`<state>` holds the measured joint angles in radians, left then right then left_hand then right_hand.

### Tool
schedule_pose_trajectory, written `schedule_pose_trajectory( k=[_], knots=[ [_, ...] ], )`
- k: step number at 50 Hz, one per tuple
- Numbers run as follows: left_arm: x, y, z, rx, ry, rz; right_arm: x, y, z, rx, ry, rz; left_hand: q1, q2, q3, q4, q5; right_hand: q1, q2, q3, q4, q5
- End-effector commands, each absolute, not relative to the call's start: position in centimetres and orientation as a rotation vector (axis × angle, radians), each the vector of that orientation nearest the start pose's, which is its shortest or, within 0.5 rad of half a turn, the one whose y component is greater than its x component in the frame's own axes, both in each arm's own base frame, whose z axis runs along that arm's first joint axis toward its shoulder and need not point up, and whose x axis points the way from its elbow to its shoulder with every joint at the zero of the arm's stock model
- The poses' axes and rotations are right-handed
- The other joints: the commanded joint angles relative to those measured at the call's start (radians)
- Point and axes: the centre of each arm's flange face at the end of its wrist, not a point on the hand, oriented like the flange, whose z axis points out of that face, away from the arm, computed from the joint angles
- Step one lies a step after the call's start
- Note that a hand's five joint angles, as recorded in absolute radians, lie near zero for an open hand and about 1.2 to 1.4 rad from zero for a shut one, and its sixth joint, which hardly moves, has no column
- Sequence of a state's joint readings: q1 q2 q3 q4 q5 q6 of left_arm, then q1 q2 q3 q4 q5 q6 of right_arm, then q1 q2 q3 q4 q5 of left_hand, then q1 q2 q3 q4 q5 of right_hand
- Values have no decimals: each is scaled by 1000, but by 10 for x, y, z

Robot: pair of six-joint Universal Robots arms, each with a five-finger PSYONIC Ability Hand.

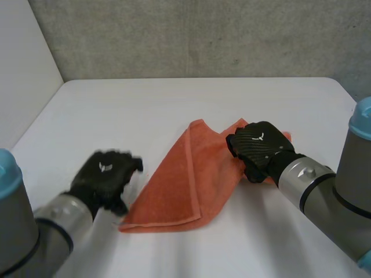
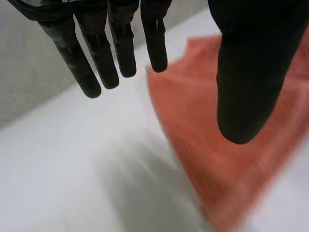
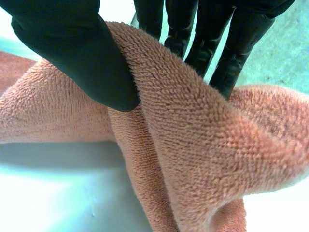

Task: Fold the laundry

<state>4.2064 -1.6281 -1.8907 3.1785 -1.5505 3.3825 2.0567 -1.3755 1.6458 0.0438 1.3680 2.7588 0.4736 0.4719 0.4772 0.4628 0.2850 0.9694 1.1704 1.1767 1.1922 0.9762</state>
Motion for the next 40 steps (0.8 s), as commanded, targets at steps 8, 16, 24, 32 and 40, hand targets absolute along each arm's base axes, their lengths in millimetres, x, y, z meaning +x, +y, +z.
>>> schedule_pose_trajectory(
  k=[8, 16, 24, 32, 40],
  knots=[
    [-324, -194, 220, 1070, 2508, -2202, 274, -194, 230, -1149, 1993, -1767, -60, -59, -64, -49, -46, 427, 226, 220, 204, 246],
    [-330, -190, 186, 1136, 2609, -2030, 273, -195, 233, -1133, 1990, -1800, -154, -153, -158, -144, -140, 427, 226, 220, 204, 246],
    [-319, -178, 172, 1151, 2670, -1904, 271, -199, 232, -1126, 2002, -1802, -143, -141, -146, -132, -129, 427, 226, 220, 204, 246],
    [-317, -157, 156, 1230, 2708, -1810, 271, -199, 225, -1126, 2029, -1772, -131, -129, -135, -120, -117, 427, 226, 220, 204, 246],
    [-323, -146, 151, 1285, 2707, -1806, 270, -199, 224, -1112, 2036, -1767, -113, -112, -117, -102, -99, 427, 226, 220, 204, 246]
  ],
)
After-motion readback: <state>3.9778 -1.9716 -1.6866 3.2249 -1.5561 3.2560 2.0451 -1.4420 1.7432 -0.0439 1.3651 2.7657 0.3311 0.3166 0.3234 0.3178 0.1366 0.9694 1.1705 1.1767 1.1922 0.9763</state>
